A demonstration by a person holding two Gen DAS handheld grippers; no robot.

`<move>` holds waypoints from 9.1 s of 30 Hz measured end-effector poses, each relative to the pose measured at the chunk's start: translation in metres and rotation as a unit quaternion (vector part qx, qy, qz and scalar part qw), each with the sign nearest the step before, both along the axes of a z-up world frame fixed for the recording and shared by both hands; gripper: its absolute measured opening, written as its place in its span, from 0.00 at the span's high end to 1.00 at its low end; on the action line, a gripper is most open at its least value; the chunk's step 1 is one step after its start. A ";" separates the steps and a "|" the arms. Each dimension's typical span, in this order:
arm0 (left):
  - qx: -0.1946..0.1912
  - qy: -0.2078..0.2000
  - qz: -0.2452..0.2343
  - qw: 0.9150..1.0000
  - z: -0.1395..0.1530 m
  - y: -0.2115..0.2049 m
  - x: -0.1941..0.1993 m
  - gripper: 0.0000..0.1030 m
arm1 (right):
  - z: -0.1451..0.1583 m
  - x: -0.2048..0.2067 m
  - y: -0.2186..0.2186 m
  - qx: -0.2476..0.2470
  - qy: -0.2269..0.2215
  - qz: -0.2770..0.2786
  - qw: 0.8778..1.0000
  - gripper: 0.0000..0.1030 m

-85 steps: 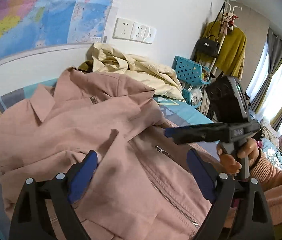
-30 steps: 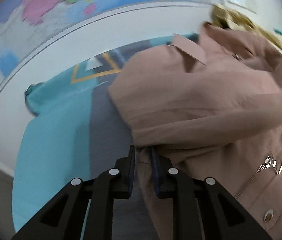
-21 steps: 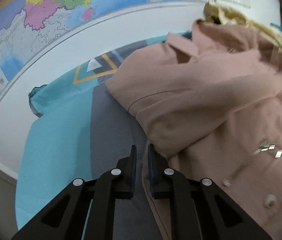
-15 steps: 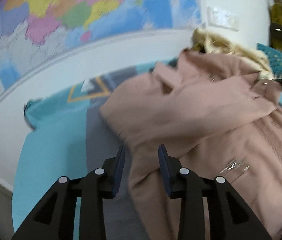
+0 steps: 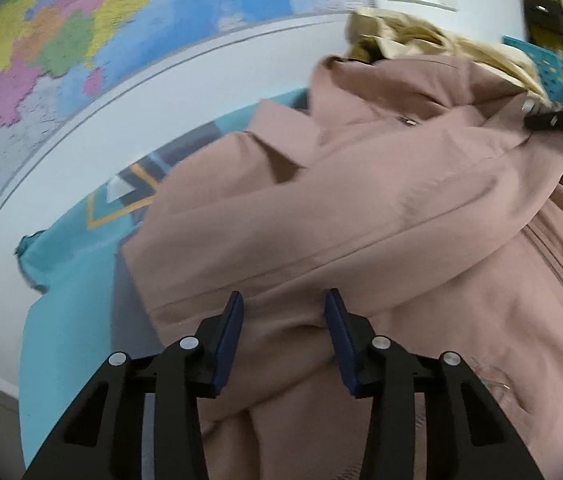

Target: Fold large clothes

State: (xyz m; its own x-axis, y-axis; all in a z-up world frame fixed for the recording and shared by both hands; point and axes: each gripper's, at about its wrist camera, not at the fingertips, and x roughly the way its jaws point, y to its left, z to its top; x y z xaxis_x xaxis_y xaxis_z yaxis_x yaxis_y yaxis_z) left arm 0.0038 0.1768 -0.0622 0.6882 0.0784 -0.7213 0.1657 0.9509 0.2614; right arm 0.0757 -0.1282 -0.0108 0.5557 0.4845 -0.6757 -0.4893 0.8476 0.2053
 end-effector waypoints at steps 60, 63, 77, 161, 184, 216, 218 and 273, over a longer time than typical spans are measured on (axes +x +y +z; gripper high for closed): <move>-0.083 -0.022 -0.017 0.996 0.045 0.014 0.116 0.27 | -0.033 0.107 0.063 0.200 0.180 0.046 0.962 0.92; -0.079 -0.021 -0.015 0.997 0.053 0.006 0.142 0.21 | -0.034 0.099 0.072 0.187 0.170 0.065 0.965 0.90; -0.107 0.049 0.052 0.992 0.021 0.013 0.219 0.78 | -0.041 0.122 0.045 0.157 0.158 -0.027 0.975 0.91; -0.143 0.051 0.066 0.986 0.003 0.019 -0.140 0.27 | -0.041 -0.123 0.063 -0.053 0.033 0.090 0.994 0.99; -0.264 0.101 0.057 0.958 -0.008 0.063 -0.200 0.13 | -0.018 -0.169 -0.080 0.109 0.078 0.000 0.991 0.29; -0.361 0.097 0.069 0.925 0.014 0.052 -0.198 0.95 | -0.033 -0.217 -0.085 0.252 0.134 0.063 0.956 0.93; -0.368 0.069 0.060 0.925 0.032 0.056 -0.209 0.96 | -0.008 -0.231 -0.085 0.265 0.101 0.079 0.956 0.93; -0.406 -0.015 0.033 0.913 0.153 0.102 -0.101 0.95 | 0.075 -0.126 -0.076 0.369 0.082 0.061 0.924 0.93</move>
